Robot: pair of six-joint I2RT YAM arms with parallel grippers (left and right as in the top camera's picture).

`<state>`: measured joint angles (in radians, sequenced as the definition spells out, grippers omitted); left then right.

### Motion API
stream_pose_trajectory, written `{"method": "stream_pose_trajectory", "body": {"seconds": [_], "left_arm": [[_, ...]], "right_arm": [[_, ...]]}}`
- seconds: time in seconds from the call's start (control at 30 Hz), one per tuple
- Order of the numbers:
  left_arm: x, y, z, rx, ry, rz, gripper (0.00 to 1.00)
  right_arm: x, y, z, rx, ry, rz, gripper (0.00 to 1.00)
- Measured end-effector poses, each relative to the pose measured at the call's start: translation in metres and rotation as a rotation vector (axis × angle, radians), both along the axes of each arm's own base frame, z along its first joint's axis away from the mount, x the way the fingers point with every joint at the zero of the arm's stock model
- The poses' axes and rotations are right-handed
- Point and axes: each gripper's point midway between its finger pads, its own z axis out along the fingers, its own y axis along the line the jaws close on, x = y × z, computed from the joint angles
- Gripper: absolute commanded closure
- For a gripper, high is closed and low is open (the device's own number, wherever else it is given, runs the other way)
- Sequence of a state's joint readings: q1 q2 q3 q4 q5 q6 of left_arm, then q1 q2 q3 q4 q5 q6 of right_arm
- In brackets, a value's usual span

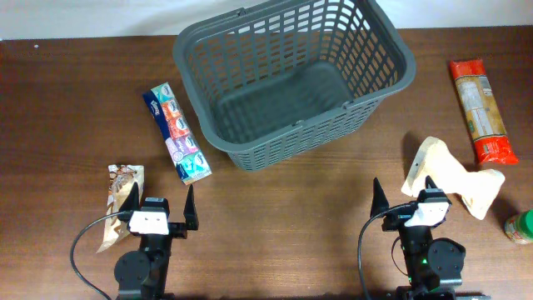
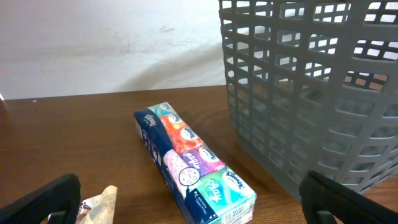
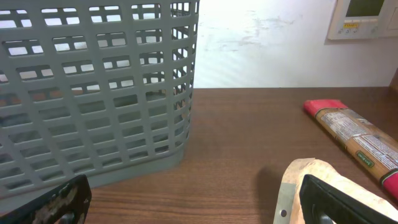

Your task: Pack container

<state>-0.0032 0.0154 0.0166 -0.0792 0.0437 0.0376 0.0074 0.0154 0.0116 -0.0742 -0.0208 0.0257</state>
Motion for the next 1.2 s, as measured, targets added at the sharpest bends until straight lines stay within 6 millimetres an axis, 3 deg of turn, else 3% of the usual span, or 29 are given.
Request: {"method": "stream_pose_trajectory", "body": {"seconds": [1.0,1.2], "left_arm": [[0.0,0.0,0.0,0.0,0.0,0.0,0.01],[-0.002,-0.022,0.005,-0.009,-0.018,-0.128,0.01]], "right_arm": [[0.0,0.0,0.0,0.0,0.0,0.0,0.01],[0.0,0.0,0.0,0.002,0.0,0.002,0.01]]}}
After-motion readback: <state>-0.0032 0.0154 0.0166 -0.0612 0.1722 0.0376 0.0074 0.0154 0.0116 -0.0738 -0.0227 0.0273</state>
